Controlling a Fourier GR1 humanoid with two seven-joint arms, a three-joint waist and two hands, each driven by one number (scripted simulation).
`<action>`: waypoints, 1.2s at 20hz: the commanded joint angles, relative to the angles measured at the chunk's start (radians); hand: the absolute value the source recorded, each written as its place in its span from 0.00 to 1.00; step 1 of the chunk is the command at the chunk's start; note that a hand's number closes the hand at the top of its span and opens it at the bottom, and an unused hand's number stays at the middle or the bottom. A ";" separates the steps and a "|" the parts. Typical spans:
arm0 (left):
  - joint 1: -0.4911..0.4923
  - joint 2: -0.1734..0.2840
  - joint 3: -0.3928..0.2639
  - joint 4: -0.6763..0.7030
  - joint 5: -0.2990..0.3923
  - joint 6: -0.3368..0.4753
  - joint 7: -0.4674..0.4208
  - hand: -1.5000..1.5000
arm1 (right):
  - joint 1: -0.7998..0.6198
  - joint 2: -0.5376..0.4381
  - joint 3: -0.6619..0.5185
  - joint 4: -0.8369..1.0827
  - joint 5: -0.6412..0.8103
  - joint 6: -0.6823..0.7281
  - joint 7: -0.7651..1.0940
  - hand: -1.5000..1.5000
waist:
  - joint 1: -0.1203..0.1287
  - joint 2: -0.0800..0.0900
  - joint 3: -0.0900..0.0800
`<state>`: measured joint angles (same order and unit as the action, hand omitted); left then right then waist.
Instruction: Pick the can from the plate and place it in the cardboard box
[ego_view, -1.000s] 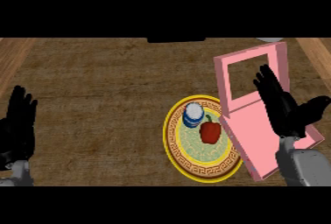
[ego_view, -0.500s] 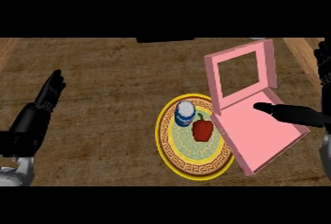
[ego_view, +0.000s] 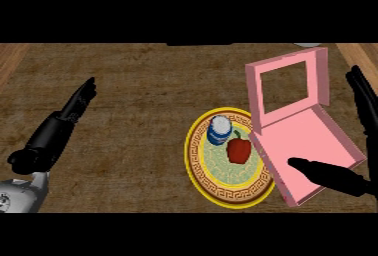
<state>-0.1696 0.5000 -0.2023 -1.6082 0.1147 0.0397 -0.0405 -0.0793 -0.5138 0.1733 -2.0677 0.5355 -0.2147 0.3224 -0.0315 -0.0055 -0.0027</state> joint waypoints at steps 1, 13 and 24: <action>0.005 -0.024 -0.019 0.034 -0.031 -0.018 -0.062 0.50 | -0.031 -0.056 0.063 -0.083 0.102 0.141 0.183 0.00 | 0.024 0.004 0.000; -0.049 -0.036 -0.017 0.039 -0.011 -0.074 -0.033 0.50 | -0.394 0.107 0.416 0.009 0.152 0.680 0.763 0.00 | 0.057 0.003 -0.001; -0.035 -0.053 0.002 0.068 -0.055 -0.063 -0.054 0.50 | -0.542 0.420 0.439 0.318 0.185 0.736 0.937 0.00 | 0.045 0.004 0.001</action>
<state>-0.2424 0.4415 -0.2048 -1.5284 0.0673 -0.0136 -0.0732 -0.5766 -0.1826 0.6074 -1.8353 0.7074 0.4331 1.0750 0.0116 -0.0017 -0.0027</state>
